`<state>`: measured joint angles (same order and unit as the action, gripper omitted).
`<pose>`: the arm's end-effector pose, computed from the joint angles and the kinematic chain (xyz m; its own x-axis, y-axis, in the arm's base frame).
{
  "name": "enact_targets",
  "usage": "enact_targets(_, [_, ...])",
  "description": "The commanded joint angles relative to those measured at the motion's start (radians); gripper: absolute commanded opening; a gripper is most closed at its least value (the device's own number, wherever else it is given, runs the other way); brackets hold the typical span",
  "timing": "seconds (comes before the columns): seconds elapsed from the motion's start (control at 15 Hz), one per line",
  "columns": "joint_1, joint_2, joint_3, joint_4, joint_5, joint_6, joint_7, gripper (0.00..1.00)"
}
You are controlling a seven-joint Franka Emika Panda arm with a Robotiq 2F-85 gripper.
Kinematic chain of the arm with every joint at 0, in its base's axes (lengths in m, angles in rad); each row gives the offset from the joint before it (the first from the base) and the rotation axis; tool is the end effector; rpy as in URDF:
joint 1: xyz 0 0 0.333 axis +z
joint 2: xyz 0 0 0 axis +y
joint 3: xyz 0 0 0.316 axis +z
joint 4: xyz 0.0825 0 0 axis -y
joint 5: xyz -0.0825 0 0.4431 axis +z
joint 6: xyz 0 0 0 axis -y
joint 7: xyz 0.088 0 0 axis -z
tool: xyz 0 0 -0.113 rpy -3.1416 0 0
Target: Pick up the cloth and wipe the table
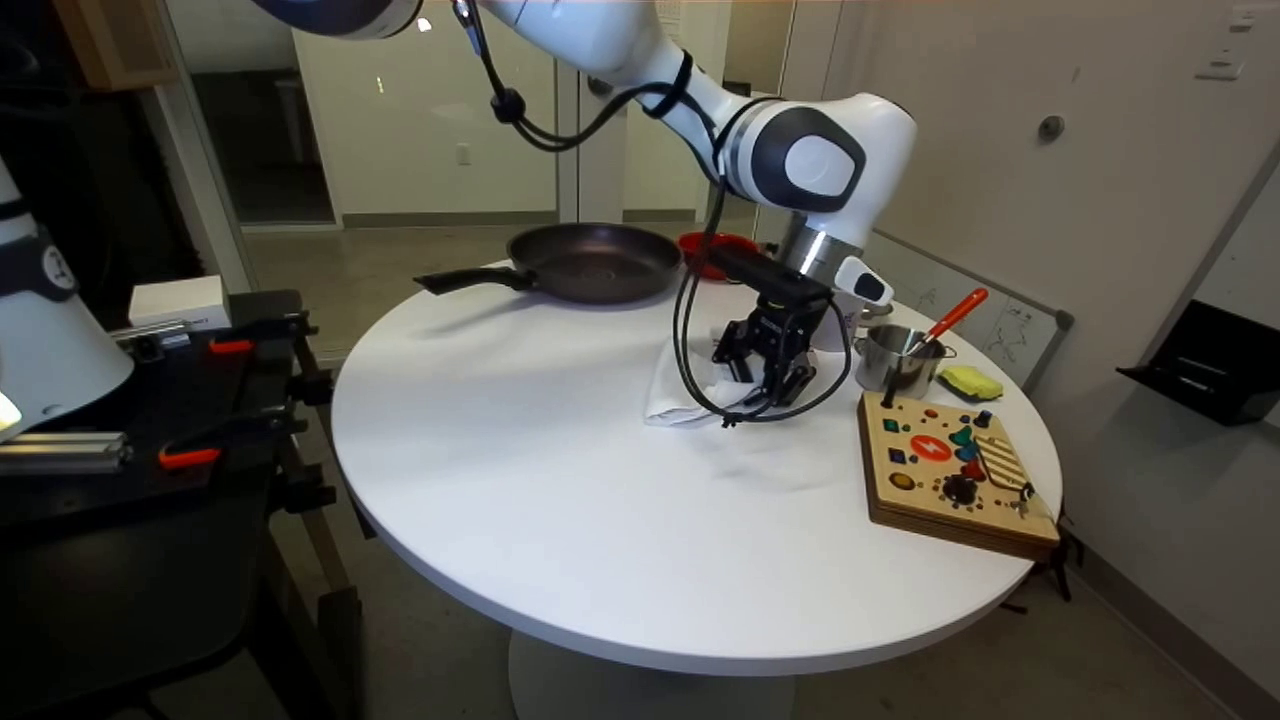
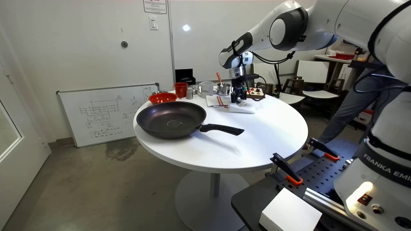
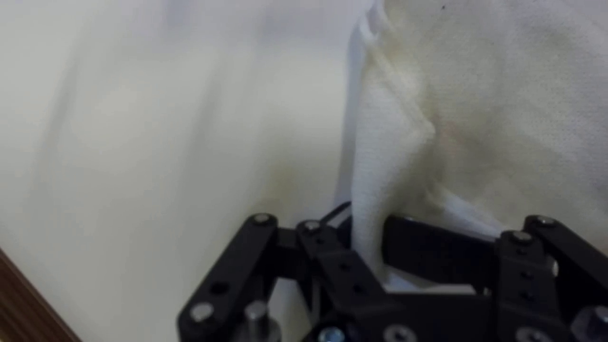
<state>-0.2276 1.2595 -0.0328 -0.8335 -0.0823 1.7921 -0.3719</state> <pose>0.7758 -0.2041 0.0685 0.9370 0.1531 -0.3142 0.1571 -0.9875 -0.0127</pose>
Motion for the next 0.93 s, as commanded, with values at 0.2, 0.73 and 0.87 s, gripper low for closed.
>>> enact_targets(0.2, [-0.030, 0.065, -0.030, 0.143, 0.002, -0.088, 0.046, 0.03])
enact_targets(0.73, [-0.063, 0.105, -0.061, 0.236, -0.003, -0.179, 0.087, 0.03])
enact_targets(0.87, [-0.062, 0.079, -0.051, 0.218, 0.008, -0.181, 0.074, 0.03])
